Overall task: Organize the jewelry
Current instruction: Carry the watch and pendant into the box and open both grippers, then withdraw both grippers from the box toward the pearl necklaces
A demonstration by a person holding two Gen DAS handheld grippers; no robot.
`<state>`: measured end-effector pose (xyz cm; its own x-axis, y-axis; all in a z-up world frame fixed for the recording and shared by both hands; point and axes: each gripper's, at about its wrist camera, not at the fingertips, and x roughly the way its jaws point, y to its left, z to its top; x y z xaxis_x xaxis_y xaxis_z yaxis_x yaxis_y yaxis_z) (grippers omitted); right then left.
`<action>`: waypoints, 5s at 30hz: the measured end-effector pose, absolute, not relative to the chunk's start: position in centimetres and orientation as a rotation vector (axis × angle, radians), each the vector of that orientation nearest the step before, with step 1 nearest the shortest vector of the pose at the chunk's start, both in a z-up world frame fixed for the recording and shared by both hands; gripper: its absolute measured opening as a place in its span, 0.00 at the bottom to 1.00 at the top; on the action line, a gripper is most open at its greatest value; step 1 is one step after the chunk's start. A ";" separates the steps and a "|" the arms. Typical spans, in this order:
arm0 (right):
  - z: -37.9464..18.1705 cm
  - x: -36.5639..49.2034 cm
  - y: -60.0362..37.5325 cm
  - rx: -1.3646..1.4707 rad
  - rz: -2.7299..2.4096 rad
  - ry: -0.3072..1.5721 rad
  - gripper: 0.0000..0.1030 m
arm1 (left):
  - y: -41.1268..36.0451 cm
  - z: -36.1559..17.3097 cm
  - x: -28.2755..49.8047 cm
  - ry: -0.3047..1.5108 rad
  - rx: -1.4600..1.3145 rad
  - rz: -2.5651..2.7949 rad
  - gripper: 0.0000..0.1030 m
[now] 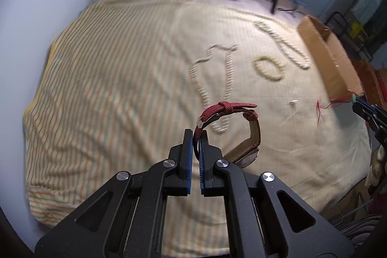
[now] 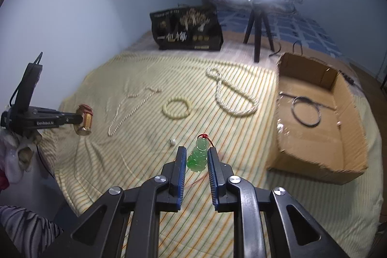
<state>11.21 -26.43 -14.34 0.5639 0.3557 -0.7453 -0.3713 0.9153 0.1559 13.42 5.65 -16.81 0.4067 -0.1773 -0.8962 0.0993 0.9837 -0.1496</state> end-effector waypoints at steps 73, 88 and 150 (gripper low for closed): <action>-10.9 28.4 -43.5 0.040 0.105 0.785 0.53 | -27.1 -15.7 22.9 1.037 0.022 -0.644 0.20; -9.8 26.9 -44.5 0.046 0.018 0.736 0.96 | -25.5 -14.6 22.3 0.994 0.001 -0.622 0.49; -13.0 21.1 -23.3 0.015 0.499 0.990 0.40 | 1.6 -19.5 18.5 1.107 -0.151 -0.324 0.37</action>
<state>21.08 -23.30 -13.03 0.4457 0.4095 -0.7960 -0.3963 0.8876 0.2348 18.52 1.62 -19.50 0.4062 -0.3306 -0.8519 0.1812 0.9429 -0.2795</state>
